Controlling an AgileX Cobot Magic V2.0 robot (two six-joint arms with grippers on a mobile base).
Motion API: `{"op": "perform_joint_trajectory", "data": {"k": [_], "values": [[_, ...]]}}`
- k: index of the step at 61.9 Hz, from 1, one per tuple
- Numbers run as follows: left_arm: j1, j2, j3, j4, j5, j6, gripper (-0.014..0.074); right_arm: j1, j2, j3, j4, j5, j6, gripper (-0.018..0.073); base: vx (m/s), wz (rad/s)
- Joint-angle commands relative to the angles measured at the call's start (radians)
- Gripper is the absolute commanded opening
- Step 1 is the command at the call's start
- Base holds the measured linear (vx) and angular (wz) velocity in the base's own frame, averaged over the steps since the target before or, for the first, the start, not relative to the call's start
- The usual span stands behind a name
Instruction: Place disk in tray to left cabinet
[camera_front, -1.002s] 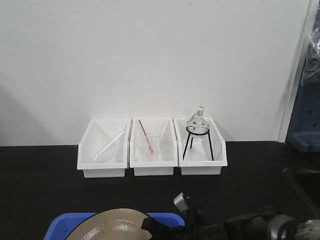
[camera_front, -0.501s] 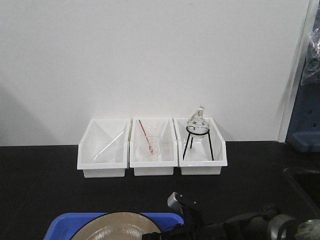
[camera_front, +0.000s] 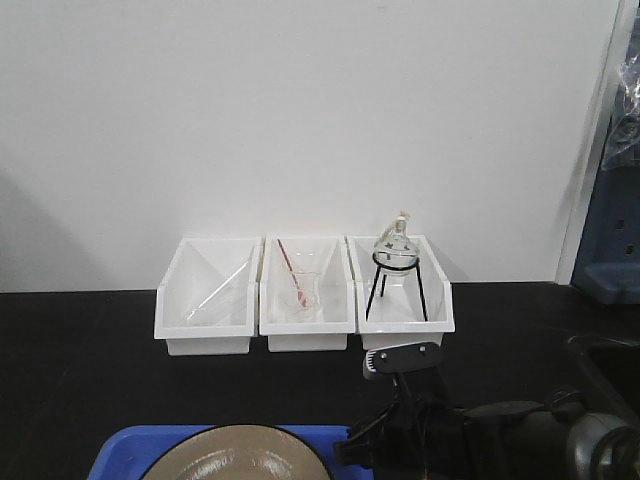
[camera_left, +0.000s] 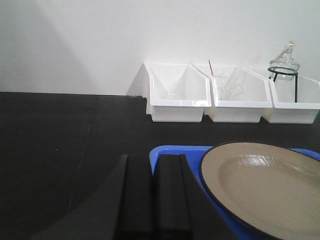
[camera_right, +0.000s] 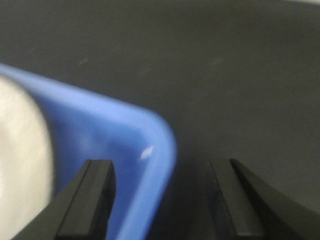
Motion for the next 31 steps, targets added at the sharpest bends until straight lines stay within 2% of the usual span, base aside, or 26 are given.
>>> {"op": "perform_joint_trajectory", "data": {"k": [1, 12, 21, 25, 31], "values": [[0.002, -0.015, 0.012, -0.009, -0.082, -0.008, -0.0003, -0.003, -0.097, -0.033, 0.005, -0.090, -0.023, 0.0466, 0.00, 0.00], [0.002, -0.015, 0.012, -0.009, -0.082, -0.008, -0.0003, -0.003, -0.246, -0.031, 0.009, -0.249, -0.074, 0.0466, 0.00, 0.00], [0.002, -0.015, 0.012, -0.009, -0.082, -0.008, -0.0003, -0.003, -0.407, -0.031, 0.082, -0.355, -0.181, 0.0466, 0.00, 0.00], [0.002, -0.015, 0.012, -0.009, -0.082, -0.008, -0.0003, -0.003, -0.471, -0.019, 0.081, -0.376, -0.221, 0.0463, 0.00, 0.00], [0.002, -0.015, 0.012, -0.009, -0.082, -0.008, -0.0003, -0.003, -0.570, 0.036, 0.081, -0.378, -0.225, 0.0452, 0.00, 0.00]]}}
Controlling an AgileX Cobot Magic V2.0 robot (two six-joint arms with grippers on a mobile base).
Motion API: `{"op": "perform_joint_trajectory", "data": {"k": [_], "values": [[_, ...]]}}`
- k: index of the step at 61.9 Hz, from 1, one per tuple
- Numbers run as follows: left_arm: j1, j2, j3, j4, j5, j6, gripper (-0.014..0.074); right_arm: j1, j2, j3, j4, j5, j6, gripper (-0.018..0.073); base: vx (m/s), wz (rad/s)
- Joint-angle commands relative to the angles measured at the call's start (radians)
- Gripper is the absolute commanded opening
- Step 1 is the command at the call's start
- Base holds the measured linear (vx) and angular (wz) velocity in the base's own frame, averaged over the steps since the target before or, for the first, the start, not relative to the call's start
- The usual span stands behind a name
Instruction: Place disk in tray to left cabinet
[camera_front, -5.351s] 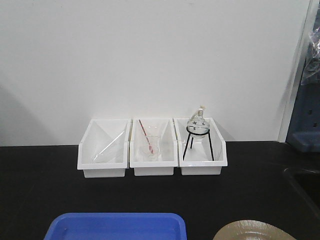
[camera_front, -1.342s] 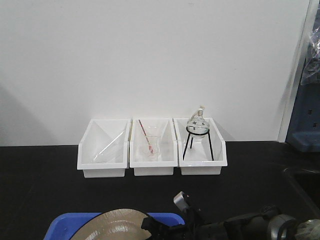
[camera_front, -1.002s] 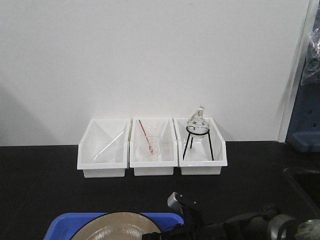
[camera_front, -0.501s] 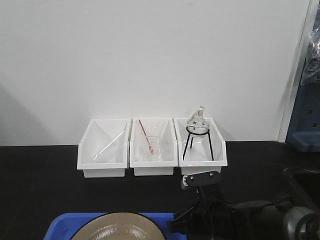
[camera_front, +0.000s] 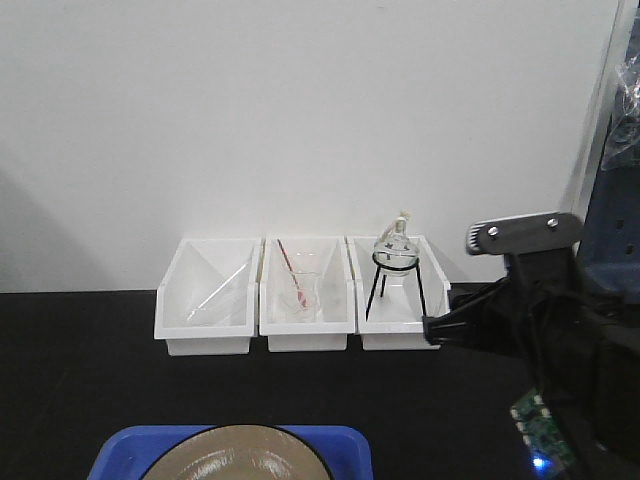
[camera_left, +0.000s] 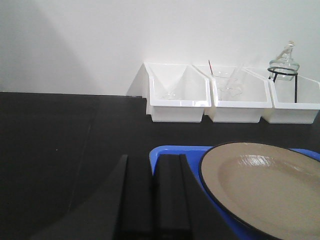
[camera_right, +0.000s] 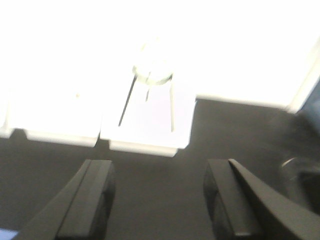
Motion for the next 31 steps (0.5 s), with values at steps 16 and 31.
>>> {"op": "perform_joint_trajectory", "data": {"k": [16, 31], "values": [[0.002, -0.015, 0.012, -0.009, -0.082, -0.008, -0.0003, -0.003, -0.339, 0.264, 0.018, 0.062, -0.024, 0.0402, 0.00, 0.00], [0.002, -0.015, 0.012, -0.008, -0.143, -0.008, -0.0003, -0.003, -0.435, 0.354, 0.018, 0.086, -0.024, 0.0362, 0.00, 0.00]]}}
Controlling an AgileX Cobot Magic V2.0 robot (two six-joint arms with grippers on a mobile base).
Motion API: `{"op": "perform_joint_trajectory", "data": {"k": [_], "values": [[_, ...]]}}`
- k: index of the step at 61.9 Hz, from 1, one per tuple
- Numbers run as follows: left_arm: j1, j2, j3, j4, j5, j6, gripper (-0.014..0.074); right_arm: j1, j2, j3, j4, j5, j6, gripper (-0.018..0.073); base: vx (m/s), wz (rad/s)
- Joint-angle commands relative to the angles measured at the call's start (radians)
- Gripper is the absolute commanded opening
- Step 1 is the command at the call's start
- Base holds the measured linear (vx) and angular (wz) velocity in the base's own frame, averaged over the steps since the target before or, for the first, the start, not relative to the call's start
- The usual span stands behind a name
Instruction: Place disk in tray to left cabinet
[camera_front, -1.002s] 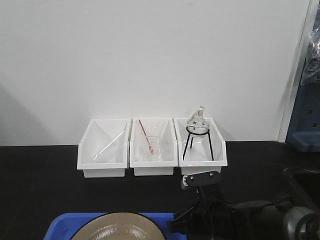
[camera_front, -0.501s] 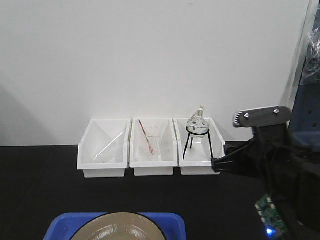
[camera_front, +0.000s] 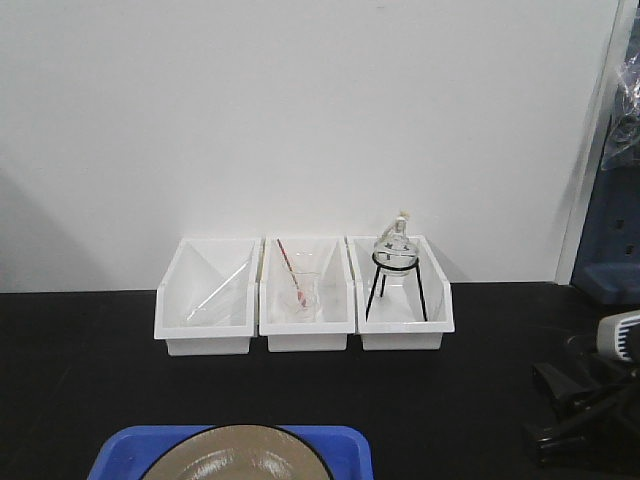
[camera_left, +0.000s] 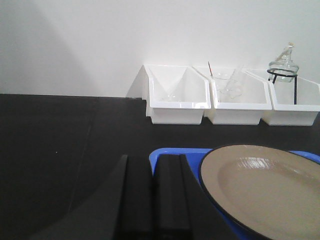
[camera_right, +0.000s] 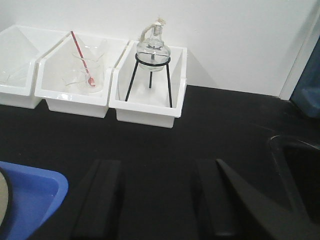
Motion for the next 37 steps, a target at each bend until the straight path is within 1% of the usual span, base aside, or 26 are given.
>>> {"op": "perform_joint_trajectory", "data": {"k": [1, 4, 6, 9, 12, 16, 21, 23, 28, 30, 33, 37], "values": [[0.002, -0.015, 0.012, -0.008, -0.144, -0.007, -0.0003, -0.003, -0.029, -0.021, 0.008, 0.014, -0.010, 0.0360, 0.00, 0.00], [0.002, -0.015, 0.010, -0.008, -0.205, -0.006, -0.0003, -0.003, -0.031, -0.021, 0.008, 0.006, -0.010, 0.0353, 0.00, 0.00], [0.002, -0.015, 0.010, -0.009, -0.242, -0.021, -0.0003, -0.003, -0.031, -0.021, 0.008, 0.007, -0.010, 0.0350, 0.00, 0.00], [0.002, -0.015, 0.004, -0.019, -0.273, -0.074, -0.0003, -0.003, -0.031, -0.021, 0.008, 0.008, -0.010, 0.0347, 0.00, 0.00], [0.002, -0.015, -0.022, -0.038, -0.251, -0.122, -0.0003, -0.003, -0.031, -0.021, 0.008, 0.010, -0.010, 0.0346, 0.00, 0.00], [0.002, -0.014, -0.089, -0.035, -0.125, -0.182, -0.0003, -0.003, -0.031, -0.021, 0.008, 0.010, -0.010, 0.0346, 0.00, 0.00], [0.002, 0.007, -0.218, -0.030, 0.070, -0.178, -0.0003, -0.003, -0.031, -0.021, 0.008, 0.010, -0.006, 0.0346, 0.00, 0.00], [0.002, 0.031, -0.279, -0.025, 0.130, -0.176, -0.0003, -0.003, -0.031, -0.021, 0.008, 0.010, -0.006, 0.0346, 0.00, -0.01], [0.002, 0.135, -0.430, 0.013, 0.283, -0.171, -0.0003, -0.003, -0.031, -0.021, 0.008, 0.013, -0.006, 0.0346, 0.00, -0.01], [0.002, 0.182, -0.481, 0.029, 0.312, -0.171, -0.0003, -0.003, -0.031, -0.021, 0.008, 0.014, -0.006, 0.0346, 0.00, 0.00], [0.002, 0.286, -0.582, 0.069, 0.389, -0.169, -0.0003, -0.003, -0.031, -0.021, 0.008, 0.019, -0.006, 0.0346, 0.00, 0.00], [0.002, 0.420, -0.700, 0.100, 0.460, -0.139, -0.0003, -0.003, -0.031, -0.021, 0.008, 0.024, -0.006, 0.0346, 0.00, 0.00]]}}
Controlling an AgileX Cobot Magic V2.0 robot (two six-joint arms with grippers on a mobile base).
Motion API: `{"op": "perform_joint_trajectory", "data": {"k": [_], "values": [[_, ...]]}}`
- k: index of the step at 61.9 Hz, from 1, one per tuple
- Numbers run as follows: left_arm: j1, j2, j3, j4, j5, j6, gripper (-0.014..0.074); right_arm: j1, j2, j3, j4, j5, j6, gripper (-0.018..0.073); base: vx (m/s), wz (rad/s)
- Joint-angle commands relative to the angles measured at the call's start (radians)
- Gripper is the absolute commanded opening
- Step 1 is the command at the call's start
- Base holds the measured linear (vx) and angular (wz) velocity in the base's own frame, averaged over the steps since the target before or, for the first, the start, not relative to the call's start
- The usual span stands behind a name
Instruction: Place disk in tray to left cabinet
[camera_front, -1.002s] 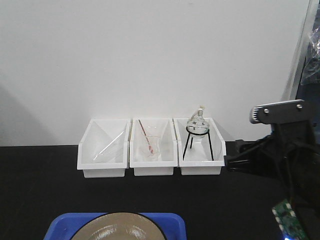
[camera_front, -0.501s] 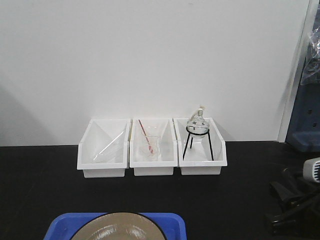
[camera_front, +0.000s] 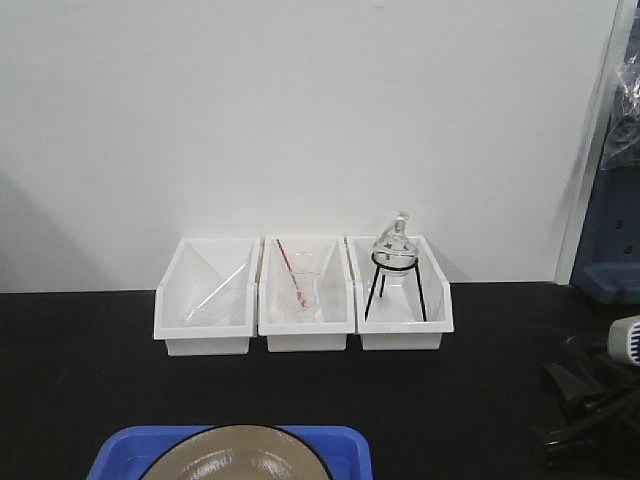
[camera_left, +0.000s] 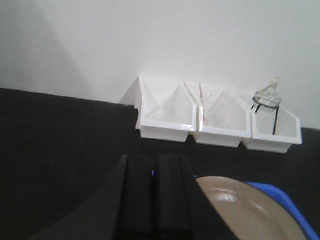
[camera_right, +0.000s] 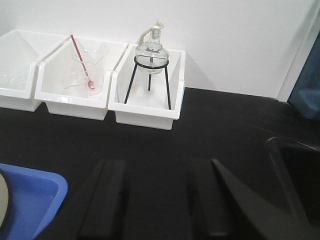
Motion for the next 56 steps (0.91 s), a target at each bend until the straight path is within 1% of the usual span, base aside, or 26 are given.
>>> {"op": "perform_joint_trajectory", "data": {"k": [1, 3, 7, 11, 21, 29, 35, 40, 48, 51, 56], "values": [[0.002, 0.174, -0.169, 0.044, 0.039, 0.030, -0.0003, -0.003, -0.016, -0.028, 0.008, 0.026, -0.006, 0.0346, 0.00, 0.00], [0.002, 0.235, -0.217, 0.049, 0.063, 0.055, -0.0003, -0.003, -0.016, -0.028, 0.008, 0.029, -0.006, 0.0346, 0.00, 0.00], [0.002, 0.343, -0.282, 0.047, 0.075, 0.094, -0.0003, -0.003, -0.016, -0.028, 0.008, 0.031, -0.006, 0.0346, 0.00, 0.00], [0.002, 0.419, -0.326, 0.045, 0.076, 0.104, -0.0003, -0.003, -0.016, -0.028, 0.008, 0.031, -0.006, 0.0346, 0.00, 0.00], [0.002, 0.540, -0.341, 0.036, 0.071, 0.112, 0.0005, -0.003, -0.016, -0.028, 0.008, 0.031, -0.006, 0.0346, 0.00, 0.00], [0.002, 0.612, -0.341, 0.035, 0.041, 0.113, 0.0060, -0.003, -0.016, -0.028, 0.008, 0.031, -0.006, 0.0362, 0.00, 0.00], [0.002, 0.645, -0.341, 0.035, -0.001, 0.113, 0.0130, -0.003, -0.016, -0.028, 0.008, 0.034, -0.006, 0.0412, 0.00, 0.00], [0.002, 0.670, -0.341, 0.035, -0.031, 0.113, 0.0216, -0.003, -0.016, -0.028, 0.008, 0.034, -0.002, 0.0477, 0.00, 0.00], [0.002, 0.716, -0.341, 0.034, -0.045, 0.108, 0.0393, -0.003, -0.016, -0.028, 0.008, 0.011, 0.004, 0.0591, 0.00, 0.00], [0.002, 0.736, -0.341, 0.016, -0.043, 0.090, 0.0470, -0.003, -0.016, -0.028, 0.008, 0.002, 0.007, 0.0622, 0.00, 0.00], [0.002, 0.777, -0.341, -0.028, -0.028, 0.058, 0.0568, -0.003, -0.016, -0.028, 0.008, 0.001, 0.008, 0.0633, 0.00, 0.00]]}}
